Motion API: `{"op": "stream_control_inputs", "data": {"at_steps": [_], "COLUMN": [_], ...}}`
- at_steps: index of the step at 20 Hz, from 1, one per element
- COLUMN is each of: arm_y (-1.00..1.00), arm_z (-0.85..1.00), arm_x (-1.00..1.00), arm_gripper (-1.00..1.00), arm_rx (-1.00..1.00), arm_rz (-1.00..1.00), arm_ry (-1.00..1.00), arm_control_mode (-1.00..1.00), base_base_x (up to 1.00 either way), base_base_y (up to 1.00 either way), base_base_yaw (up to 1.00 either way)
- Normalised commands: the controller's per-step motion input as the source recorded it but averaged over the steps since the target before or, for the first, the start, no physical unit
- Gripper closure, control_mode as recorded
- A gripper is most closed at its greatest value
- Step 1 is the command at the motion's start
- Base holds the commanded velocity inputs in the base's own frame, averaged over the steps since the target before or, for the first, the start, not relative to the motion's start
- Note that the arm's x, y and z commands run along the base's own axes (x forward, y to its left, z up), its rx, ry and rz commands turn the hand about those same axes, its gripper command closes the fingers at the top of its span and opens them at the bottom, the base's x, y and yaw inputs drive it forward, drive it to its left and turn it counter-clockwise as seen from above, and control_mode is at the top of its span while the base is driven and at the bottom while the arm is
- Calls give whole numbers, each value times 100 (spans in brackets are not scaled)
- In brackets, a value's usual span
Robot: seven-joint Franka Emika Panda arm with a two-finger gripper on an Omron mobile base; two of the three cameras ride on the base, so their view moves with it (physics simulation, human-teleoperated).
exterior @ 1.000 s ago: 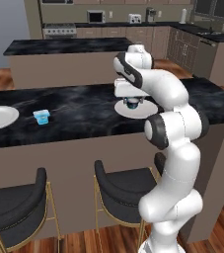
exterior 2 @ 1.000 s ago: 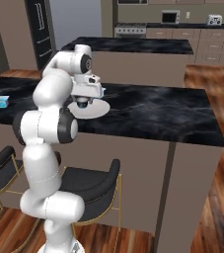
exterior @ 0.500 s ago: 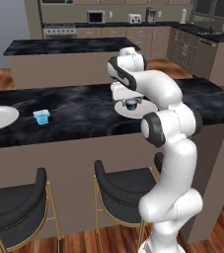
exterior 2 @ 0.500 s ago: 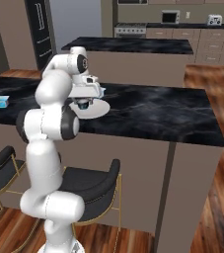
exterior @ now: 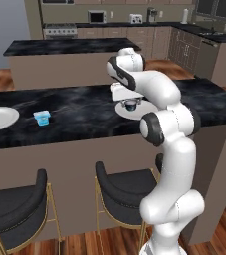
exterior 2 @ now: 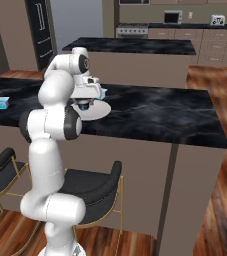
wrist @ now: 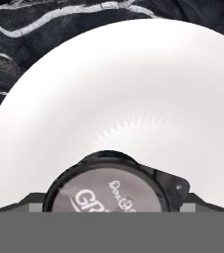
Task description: Place two yogurt containers on each plate.
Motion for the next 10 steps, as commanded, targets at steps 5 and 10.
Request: {"op": "stream_control_inputs", "data": {"at_steps": [5,10], "arm_y": [7,1], "arm_z": [-4,-6], "arm_x": [0,0], "arm_gripper": [100,100], "arm_rx": [2,0], "arm_rz": [0,0], "arm_ry": [-5,-1], "arm_control_mode": [-100,-100], "base_base_x": [0,0], "base_base_y": [0,0], "base_base_yaw": [0,0]}}
